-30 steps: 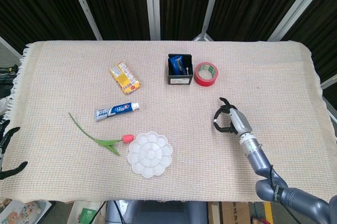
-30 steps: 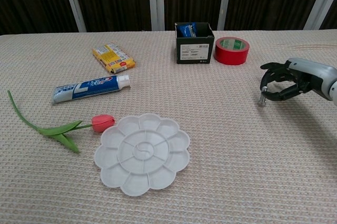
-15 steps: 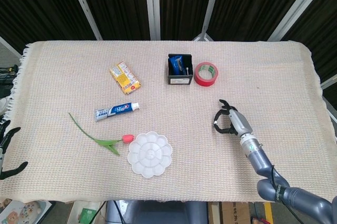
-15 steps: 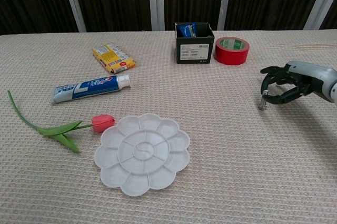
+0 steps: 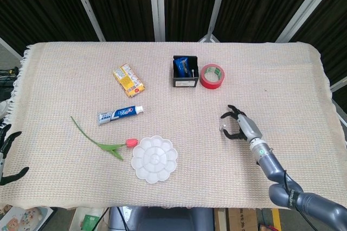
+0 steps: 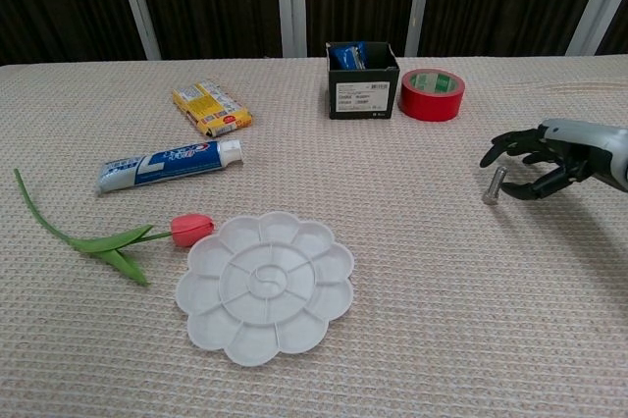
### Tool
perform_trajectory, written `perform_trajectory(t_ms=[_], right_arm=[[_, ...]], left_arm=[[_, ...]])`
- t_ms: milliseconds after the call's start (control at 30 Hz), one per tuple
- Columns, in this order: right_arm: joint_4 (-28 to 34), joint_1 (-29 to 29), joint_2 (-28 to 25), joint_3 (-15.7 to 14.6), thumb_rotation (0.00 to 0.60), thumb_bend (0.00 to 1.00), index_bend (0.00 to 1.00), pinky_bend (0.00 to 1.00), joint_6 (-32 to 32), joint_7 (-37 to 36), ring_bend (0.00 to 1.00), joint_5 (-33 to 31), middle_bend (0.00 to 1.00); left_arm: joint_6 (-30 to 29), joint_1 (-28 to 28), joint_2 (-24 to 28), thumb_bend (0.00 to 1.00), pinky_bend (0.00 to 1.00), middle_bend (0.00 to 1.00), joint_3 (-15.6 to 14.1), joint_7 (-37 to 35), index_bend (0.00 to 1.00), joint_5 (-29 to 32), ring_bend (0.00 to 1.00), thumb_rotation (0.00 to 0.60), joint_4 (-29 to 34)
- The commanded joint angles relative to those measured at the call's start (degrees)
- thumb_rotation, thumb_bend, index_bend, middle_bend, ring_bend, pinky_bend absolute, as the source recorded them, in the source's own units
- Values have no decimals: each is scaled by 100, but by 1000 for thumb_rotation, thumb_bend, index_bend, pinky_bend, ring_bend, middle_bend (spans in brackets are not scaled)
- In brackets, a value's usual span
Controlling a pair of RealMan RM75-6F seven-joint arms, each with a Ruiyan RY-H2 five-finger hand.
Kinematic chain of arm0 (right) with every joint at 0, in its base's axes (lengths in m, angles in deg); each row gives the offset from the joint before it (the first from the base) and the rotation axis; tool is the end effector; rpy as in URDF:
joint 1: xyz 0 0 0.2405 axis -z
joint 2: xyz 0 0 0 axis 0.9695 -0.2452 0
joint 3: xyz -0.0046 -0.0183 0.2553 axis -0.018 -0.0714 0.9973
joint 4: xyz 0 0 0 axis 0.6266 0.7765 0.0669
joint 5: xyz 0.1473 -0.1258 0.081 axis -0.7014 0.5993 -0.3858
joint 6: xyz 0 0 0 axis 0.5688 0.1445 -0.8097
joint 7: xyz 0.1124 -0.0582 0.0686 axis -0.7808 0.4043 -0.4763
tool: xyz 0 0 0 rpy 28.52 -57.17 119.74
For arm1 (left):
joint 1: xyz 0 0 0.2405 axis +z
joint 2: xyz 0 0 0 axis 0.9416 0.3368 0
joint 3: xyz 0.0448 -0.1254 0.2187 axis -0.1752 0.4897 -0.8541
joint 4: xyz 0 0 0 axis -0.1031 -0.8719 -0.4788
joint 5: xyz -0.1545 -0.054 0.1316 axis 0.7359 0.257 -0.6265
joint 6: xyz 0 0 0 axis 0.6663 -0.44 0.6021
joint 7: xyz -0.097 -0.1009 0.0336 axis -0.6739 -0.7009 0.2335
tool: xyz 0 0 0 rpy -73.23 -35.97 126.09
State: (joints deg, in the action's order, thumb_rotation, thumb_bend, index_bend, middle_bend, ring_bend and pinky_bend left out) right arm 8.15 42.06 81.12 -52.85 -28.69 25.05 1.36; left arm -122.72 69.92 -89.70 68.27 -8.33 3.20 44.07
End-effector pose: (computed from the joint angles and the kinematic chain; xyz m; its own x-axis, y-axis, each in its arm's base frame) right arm -0.2510 -0.3480 0.0047 -0.1649 -0.4468 0.8793 -0.9863 0.0797 -0.1444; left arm -0.2990 0.1501 0.1792 0.4351 0.0178 0.9002 0.8976 0.0698 -0.4352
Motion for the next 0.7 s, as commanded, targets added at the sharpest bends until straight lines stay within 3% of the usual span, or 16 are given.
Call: perform_trajectory(t_ms=[33, 300, 467, 567, 700], right_arm=[[65, -3, -77, -36, 600, 416, 290, 0, 76, -45, 23, 39, 6], [326, 80, -465, -79, 600, 415, 211, 0, -33, -31, 5, 231, 0], [705, 543, -986, -114, 600, 400, 131, 0, -1147, 622, 2, 455, 0], [1097, 1063, -1408, -221, 600, 356, 97, 0, -2262, 1731, 1, 500, 0], [1802, 1766, -1870, -412, 600, 331, 84, 0, -3517, 2571, 0, 666, 0]], left_arm=[[2, -2, -1, 251, 0, 0, 0, 5, 174, 0, 0, 600, 1], [-12, 2, 5, 251, 0, 0, 6, -18, 174, 0, 0, 600, -6], [-34, 11, 24, 251, 0, 0, 18, -89, 174, 6, 0, 600, -19], [-21, 5, 34, 251, 0, 0, 12, -118, 174, -8, 0, 600, -17], [-45, 15, 44, 251, 0, 0, 0, -142, 174, -49, 0, 600, -8]])
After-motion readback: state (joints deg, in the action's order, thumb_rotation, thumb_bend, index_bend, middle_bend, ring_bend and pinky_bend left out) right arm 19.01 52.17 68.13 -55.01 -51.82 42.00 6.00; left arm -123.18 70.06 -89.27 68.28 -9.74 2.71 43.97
